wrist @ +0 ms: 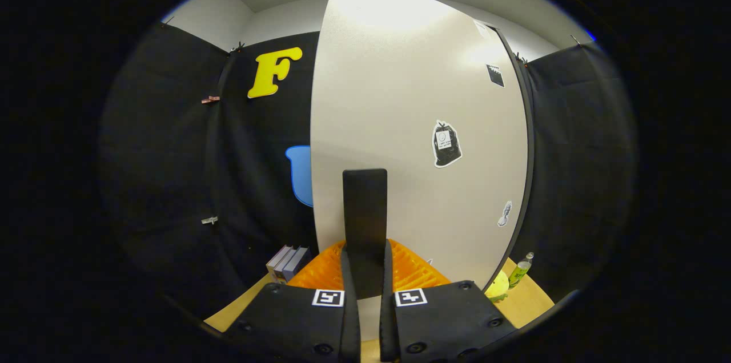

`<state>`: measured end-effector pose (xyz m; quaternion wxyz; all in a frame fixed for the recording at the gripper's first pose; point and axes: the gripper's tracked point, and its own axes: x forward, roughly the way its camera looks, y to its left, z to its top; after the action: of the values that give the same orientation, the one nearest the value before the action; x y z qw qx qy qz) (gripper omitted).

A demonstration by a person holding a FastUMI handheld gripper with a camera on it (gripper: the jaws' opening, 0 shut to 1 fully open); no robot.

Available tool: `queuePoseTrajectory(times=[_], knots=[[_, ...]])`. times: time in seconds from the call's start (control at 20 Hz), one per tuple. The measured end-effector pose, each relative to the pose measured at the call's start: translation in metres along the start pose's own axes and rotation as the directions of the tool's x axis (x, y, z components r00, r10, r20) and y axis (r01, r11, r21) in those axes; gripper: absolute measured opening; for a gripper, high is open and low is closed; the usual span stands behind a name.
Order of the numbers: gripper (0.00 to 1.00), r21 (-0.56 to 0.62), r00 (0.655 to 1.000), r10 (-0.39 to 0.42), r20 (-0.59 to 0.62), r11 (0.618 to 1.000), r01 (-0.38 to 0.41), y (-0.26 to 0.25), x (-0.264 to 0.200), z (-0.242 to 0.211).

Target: Open the shoe cabinet door, grab the shoes and put them into the shoe cabinet, then close the shoe cabinet door.

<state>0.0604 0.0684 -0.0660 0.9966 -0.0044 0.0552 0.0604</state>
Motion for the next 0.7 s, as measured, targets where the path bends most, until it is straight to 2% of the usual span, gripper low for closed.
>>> queuePoseTrajectory(times=[0.2, 0.35, 0.7], knots=[[0.17, -0.028, 0.998, 0.055, -0.015, 0.998, -0.056, -0.015, -0.028, -0.001], [0.17, -0.007, 0.995, 0.100, -0.023, 0.995, -0.100, -0.028, -0.050, 0.000], [0.17, 0.013, 0.992, 0.129, 0.011, 0.992, -0.129, -0.080, -0.105, 0.003]])
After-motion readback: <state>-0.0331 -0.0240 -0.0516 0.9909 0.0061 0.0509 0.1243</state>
